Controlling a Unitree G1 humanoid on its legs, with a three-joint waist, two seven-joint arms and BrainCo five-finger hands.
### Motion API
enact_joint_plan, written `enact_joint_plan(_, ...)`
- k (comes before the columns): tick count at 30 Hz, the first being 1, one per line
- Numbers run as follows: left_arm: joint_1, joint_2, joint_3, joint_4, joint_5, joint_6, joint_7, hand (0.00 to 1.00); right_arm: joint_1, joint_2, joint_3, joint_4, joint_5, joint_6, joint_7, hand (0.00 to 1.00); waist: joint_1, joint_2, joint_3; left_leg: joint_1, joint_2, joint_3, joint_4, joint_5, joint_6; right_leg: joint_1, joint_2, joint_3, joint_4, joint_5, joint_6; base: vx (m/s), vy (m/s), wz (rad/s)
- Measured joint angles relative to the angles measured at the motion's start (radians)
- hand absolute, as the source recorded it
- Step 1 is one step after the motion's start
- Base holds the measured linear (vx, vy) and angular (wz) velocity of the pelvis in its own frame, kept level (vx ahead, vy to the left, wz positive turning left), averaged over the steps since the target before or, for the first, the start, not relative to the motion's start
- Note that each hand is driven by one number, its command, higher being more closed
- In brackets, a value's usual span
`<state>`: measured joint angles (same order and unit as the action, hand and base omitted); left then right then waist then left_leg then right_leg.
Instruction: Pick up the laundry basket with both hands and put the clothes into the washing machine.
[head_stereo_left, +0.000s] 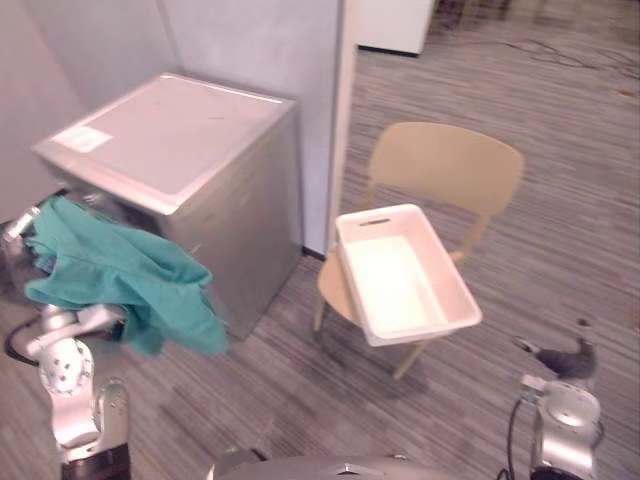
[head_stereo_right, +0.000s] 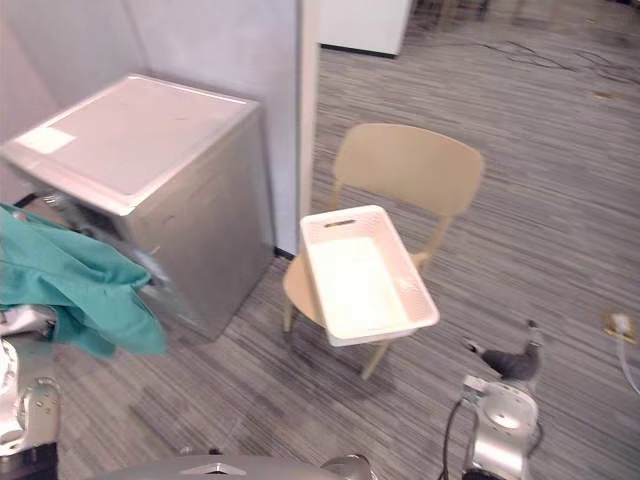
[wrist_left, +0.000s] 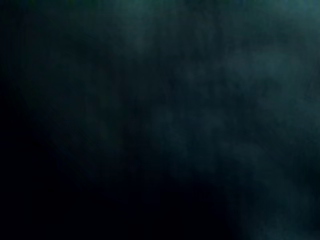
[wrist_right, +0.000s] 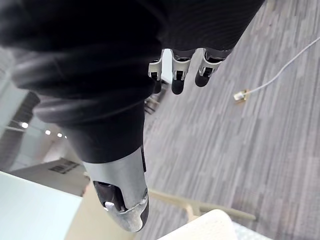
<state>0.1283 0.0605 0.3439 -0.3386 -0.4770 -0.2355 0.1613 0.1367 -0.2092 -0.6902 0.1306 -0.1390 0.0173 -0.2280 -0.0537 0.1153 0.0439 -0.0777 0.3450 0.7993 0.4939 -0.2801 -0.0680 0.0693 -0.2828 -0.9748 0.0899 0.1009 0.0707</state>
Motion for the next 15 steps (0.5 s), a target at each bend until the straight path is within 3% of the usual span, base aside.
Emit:
enact_joint_plan(1, 0.029, -0.023, -0.011, 0.001, 0.000, 0.013, 0.002, 1.00, -0.004, 0.041, -0.011, -0.042, 0.023, 0.006, -0.006, 0.00, -0.008, -0.024, -0.003, -0.015, -0.063, -0.029, -0.046, 0.013, 0.013, -0.003, -0.030, 0.000, -0.011, 0.011, -0.006, -0.14, 0.349, 1.11)
enact_joint_plan(3, 0.057, -0.038, -0.035, 0.003, 0.000, 0.033, 0.000, 1.00, -0.012, 0.084, -0.019, -0.103, 0.026, 0.008, -0.031, 0.00, -0.015, -0.065, -0.002, -0.032, -0.127, -0.070, -0.077, 0.017, 0.048, -0.005, -0.067, 0.006, -0.015, 0.029, -0.015, -0.17, 0.339, 0.92)
enact_joint_plan(6, 0.087, -0.061, -0.045, 0.048, 0.001, 0.049, -0.006, 1.00, -0.097, 0.089, 0.002, -0.177, 0.025, 0.003, -0.048, 0.00, -0.007, -0.083, 0.001, -0.047, -0.188, -0.095, -0.078, 0.006, 0.095, -0.052, -0.168, 0.053, 0.129, 0.014, -0.052, -0.14, 0.333, 0.45)
enact_joint_plan(7, 0.088, -0.069, -0.067, 0.074, 0.001, 0.058, -0.014, 1.00, -0.116, 0.089, 0.028, -0.204, 0.026, -0.010, -0.053, 0.00, -0.008, -0.083, 0.012, -0.043, -0.222, -0.125, -0.082, -0.004, 0.116, -0.083, -0.218, 0.129, 0.228, -0.020, -0.145, -0.08, 0.232, 0.63)
enact_joint_plan(8, 0.088, -0.071, -0.105, 0.089, 0.002, 0.064, -0.020, 1.00, -0.116, 0.092, 0.046, -0.214, 0.026, -0.022, -0.056, 0.00, -0.021, -0.079, 0.022, -0.041, -0.242, -0.168, -0.088, -0.012, 0.139, -0.121, -0.229, 0.248, 0.315, -0.067, -0.220, -0.10, 0.271, 1.15)
enact_joint_plan(9, 0.089, -0.072, -0.162, 0.107, 0.003, 0.064, -0.026, 1.00, -0.102, 0.108, 0.067, -0.230, 0.034, -0.022, -0.055, 0.00, -0.042, -0.071, 0.034, -0.038, -0.270, -0.227, -0.113, -0.006, 0.164, -0.173, -0.180, 0.464, 0.415, -0.172, -0.186, -0.05, 0.177, 1.21)
enact_joint_plan(10, 0.089, -0.072, -0.187, 0.119, 0.003, 0.064, -0.032, 1.00, -0.095, 0.120, 0.076, -0.240, 0.038, -0.024, -0.055, 0.00, -0.049, -0.068, 0.043, -0.029, -0.283, -0.251, -0.132, 0.001, 0.171, -0.193, -0.137, 0.555, 0.450, -0.217, -0.160, -0.02, 0.173, 1.57)
enact_joint_plan(11, 0.091, -0.073, -0.251, 0.140, 0.003, 0.067, -0.040, 1.00, -0.059, 0.155, 0.126, -0.263, 0.082, -0.039, -0.038, 0.00, -0.071, -0.071, 0.064, 0.008, -0.324, -0.316, -0.204, 0.034, 0.186, -0.239, -0.001, 0.735, 0.494, -0.301, -0.128, 0.02, 0.075, 1.21)
enact_joint_plan(15, 0.090, -0.072, -0.351, 0.186, -0.002, 0.068, -0.068, 1.00, 0.039, 0.210, 0.277, -0.314, 0.153, -0.081, 0.009, 0.00, -0.093, -0.085, 0.074, 0.045, -0.378, -0.391, -0.286, 0.071, 0.177, -0.329, 0.169, 0.789, 0.452, -0.327, -0.096, 0.08, -0.002, 1.06)
